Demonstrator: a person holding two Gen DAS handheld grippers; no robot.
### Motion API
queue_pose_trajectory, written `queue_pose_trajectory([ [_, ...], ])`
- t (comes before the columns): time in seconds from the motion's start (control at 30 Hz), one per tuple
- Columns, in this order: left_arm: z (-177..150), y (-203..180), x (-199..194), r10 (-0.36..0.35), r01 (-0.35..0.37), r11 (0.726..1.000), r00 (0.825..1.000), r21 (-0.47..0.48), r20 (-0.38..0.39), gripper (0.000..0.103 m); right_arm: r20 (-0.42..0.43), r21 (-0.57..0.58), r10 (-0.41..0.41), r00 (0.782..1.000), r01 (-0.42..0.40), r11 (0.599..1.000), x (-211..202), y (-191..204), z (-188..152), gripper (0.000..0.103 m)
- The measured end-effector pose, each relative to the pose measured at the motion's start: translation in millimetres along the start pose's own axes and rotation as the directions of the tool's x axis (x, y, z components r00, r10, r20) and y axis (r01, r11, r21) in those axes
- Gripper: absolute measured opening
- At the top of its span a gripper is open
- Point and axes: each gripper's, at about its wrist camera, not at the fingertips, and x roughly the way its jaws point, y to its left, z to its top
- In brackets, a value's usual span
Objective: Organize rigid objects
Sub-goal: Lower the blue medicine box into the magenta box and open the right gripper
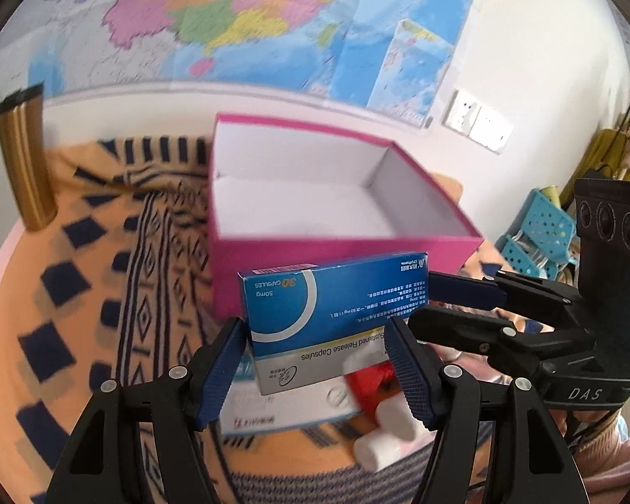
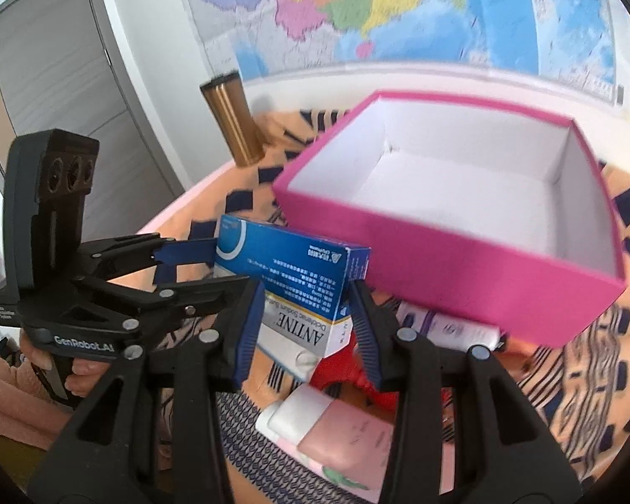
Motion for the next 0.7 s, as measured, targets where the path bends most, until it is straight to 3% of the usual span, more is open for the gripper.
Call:
queue_pose_trajectory([
  [0.23, 46, -16, -4, 0.020, -0.025, 0.997, 0.997, 0.071, 0.069, 0.069, 0.083, -0.016, -0.025, 0.996, 0.026, 1.000, -23, -14, 36, 0.045],
  [0.37, 68, -12, 6, 0.027, -0.032, 0.997, 0.997, 0.069, 0.069, 0.069, 0.108, 0.001, -0.020, 0.994, 0.020, 1.000, -24, -25, 56, 0.045],
  [0.5, 79, -7, 22, 0.050, -0.052, 0.996, 0.998, 0.066, 0.041, 0.069, 0.097, 0.052, 0.007, 0.995, -0.012, 0.999, -12, -42, 71, 0.045],
  [0.7, 83, 8, 62, 0.101, -0.099, 0.995, 0.993, 0.034, -0.064, 0.069, 0.031, 0.114, 0.009, 0.999, -0.012, 0.993, 19, -63, 76, 0.045],
])
